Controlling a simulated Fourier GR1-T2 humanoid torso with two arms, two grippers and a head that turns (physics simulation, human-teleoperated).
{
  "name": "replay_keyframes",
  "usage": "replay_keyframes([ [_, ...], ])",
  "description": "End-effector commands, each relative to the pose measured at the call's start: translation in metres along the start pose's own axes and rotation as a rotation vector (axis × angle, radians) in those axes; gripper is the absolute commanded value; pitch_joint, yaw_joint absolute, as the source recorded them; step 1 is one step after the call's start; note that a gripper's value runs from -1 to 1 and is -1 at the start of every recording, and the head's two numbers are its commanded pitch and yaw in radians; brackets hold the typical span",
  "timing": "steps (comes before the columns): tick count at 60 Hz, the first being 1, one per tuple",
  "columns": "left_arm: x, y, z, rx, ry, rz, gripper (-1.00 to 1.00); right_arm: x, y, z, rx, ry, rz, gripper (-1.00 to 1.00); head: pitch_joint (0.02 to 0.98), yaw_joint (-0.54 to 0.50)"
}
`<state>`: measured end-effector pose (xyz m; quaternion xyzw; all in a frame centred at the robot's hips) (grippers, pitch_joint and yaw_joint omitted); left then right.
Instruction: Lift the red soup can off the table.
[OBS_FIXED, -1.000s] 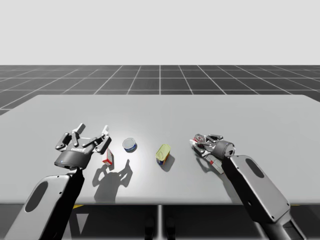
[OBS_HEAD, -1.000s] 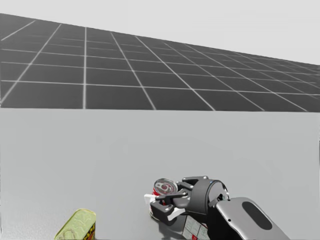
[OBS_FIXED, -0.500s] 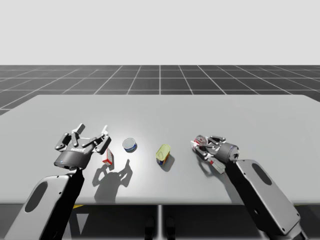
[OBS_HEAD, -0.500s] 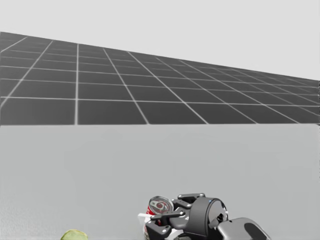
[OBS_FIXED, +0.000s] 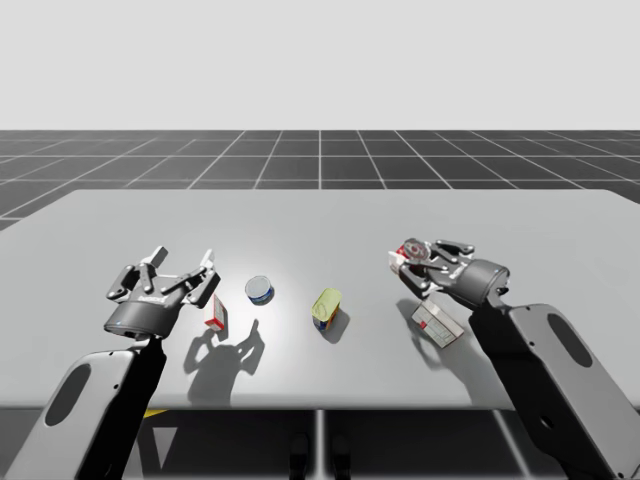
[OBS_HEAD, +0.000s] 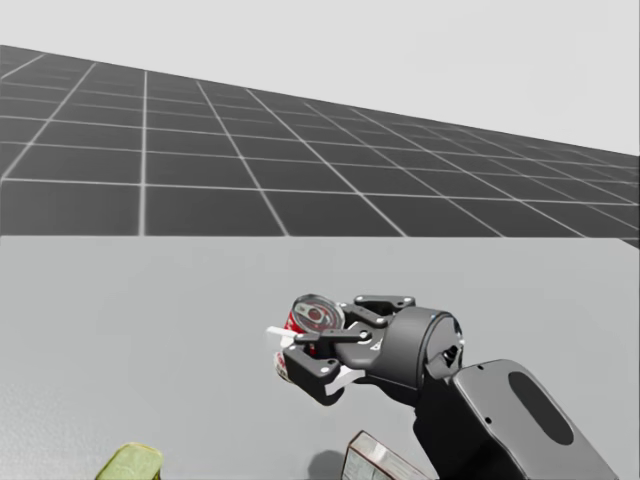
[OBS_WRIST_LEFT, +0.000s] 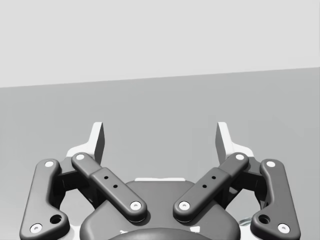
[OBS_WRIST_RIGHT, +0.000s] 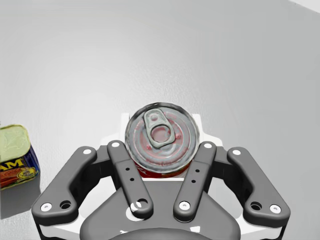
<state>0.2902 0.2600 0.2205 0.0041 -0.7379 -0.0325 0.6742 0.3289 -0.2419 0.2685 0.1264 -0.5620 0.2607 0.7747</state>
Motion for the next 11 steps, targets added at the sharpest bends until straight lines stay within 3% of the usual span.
replay_keyframes([
  [1,0.001,0.000,0.000,-0.001,-0.001,0.000,-1.00,0.050,-0.015,0.014,-0.146,-0.080,0.028,1.00,0.460,-0.36],
  [11,0.000,0.000,0.000,0.000,0.000,-0.002,-1.00,0.083,-0.011,0.040,-0.171,-0.180,0.048,1.00,0.462,-0.36],
])
